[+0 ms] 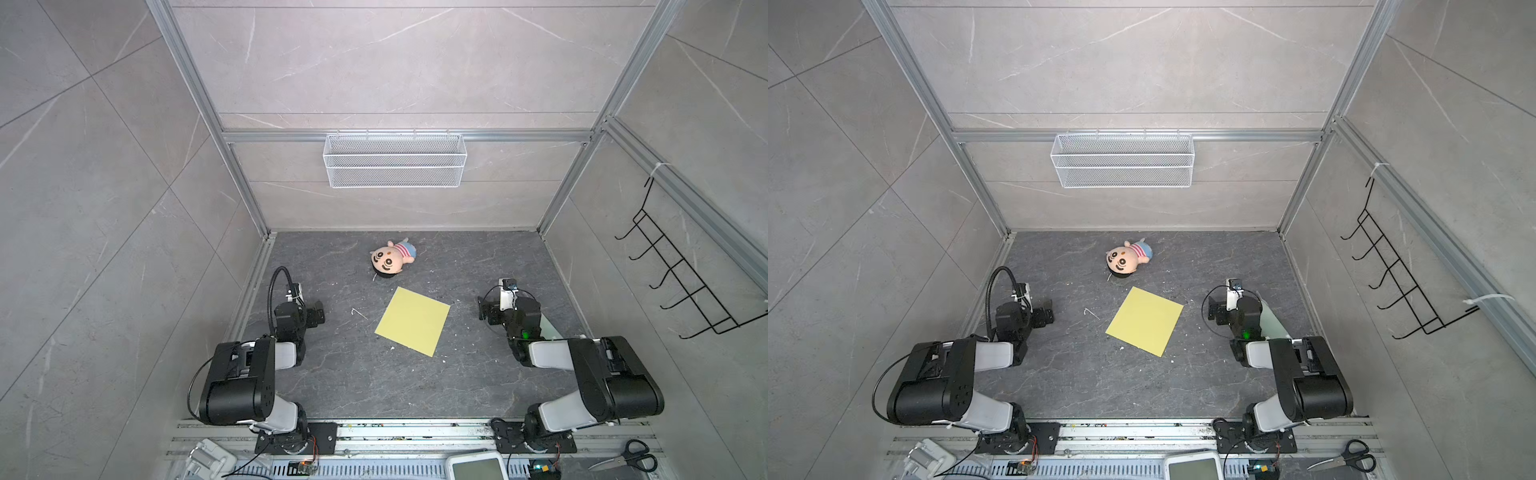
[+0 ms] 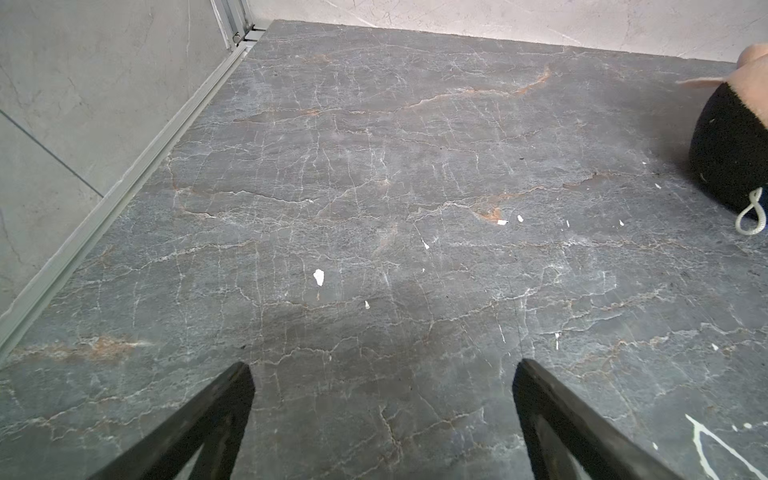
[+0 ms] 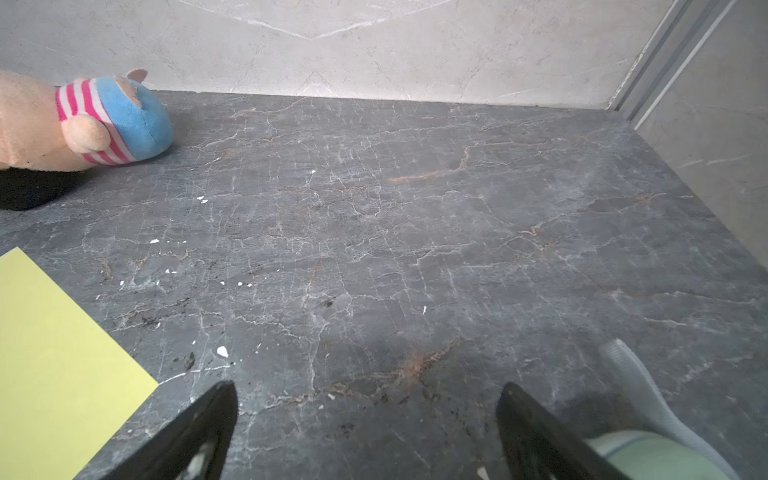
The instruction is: Fold a paper plane with a square sheet of paper (pick it up from the middle)
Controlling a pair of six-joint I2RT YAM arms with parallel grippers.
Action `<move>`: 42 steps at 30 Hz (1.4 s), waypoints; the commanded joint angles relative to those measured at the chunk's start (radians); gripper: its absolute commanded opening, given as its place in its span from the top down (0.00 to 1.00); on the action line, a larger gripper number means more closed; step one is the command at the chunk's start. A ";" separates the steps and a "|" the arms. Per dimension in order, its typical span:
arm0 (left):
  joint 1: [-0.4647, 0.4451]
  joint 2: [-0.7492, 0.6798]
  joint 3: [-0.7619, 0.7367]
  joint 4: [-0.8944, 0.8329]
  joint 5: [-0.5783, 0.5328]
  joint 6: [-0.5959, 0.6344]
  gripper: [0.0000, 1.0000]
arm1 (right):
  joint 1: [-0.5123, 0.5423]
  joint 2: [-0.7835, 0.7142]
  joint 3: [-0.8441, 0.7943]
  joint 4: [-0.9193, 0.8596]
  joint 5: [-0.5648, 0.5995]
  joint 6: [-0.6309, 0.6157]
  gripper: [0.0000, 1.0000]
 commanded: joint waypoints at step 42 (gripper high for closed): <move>-0.024 -0.302 0.119 -0.296 -0.219 -0.110 0.00 | 0.007 -0.300 0.239 -0.570 0.114 0.244 0.01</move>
